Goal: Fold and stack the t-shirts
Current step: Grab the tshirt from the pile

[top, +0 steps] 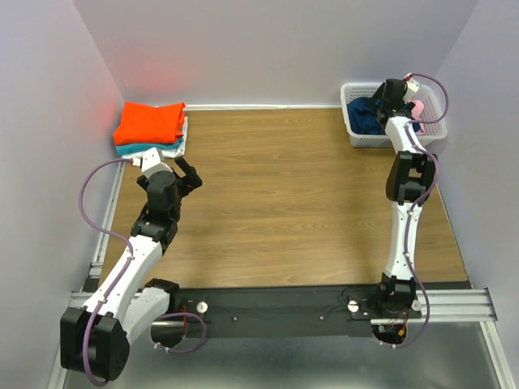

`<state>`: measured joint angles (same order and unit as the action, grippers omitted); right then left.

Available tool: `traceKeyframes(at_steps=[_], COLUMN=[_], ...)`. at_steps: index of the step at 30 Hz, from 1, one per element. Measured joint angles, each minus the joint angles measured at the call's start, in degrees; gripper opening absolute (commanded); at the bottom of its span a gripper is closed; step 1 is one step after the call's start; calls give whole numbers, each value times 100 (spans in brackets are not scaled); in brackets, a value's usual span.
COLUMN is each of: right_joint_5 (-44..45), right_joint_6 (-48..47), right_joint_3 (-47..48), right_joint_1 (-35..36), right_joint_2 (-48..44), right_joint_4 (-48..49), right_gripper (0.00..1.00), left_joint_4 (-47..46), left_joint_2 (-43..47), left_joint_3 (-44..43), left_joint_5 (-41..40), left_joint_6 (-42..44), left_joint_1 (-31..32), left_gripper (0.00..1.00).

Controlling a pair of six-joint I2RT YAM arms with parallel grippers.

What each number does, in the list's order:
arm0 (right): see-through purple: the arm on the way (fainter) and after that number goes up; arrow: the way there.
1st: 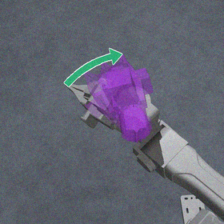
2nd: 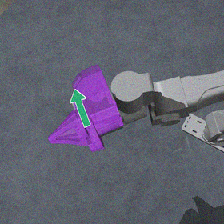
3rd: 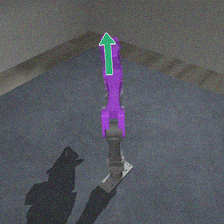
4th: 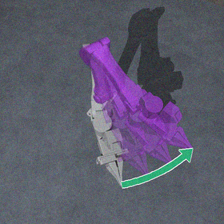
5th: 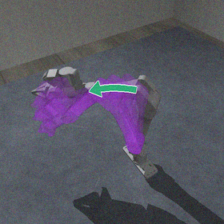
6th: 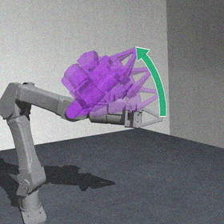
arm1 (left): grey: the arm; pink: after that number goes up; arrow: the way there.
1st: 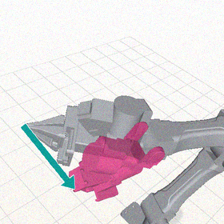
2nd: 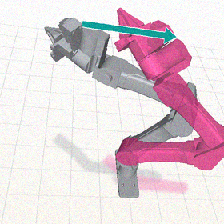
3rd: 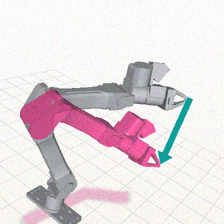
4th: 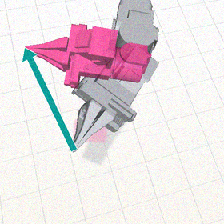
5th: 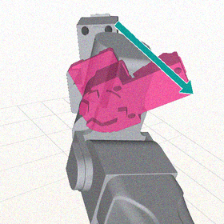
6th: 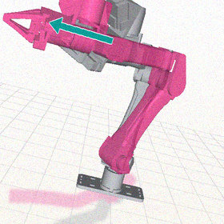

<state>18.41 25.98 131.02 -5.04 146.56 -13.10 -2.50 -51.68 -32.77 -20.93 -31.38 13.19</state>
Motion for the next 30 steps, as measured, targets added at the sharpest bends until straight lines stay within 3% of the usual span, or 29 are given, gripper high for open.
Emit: traceKeyframes(at_steps=[2,3,5,6,10,21,30], right_joint_5=[-74,-140,-223,-273,-417,-614,-697], right_joint_6=[44,55,120,127,170,249,245], right_joint_3=[22,57,131,157,201,212,210], right_joint_1=[-35,-42,-68,-70,-98,-105,-103], right_joint_2=[59,92,164,190,247,125,-883], right_joint_4=[7,2,9,9,7,-24,-33], right_gripper=[84,64,43,28,9,5,6], left_joint_4=[-2,-2,-4,-4,0,0,-2], left_joint_2=[-50,-76,-136,-160,-262,-282,-83], left_joint_3=[-24,-37,-55,-57,-57,-59,-59], left_joint_5=[-24,-33,-46,-50,-55,-52,-50], left_joint_6=[4,7,7,7,9,9,9], left_joint_1=[0,0,0,0,0,0,0], left_gripper=[98,98,98,98,98,98,98])
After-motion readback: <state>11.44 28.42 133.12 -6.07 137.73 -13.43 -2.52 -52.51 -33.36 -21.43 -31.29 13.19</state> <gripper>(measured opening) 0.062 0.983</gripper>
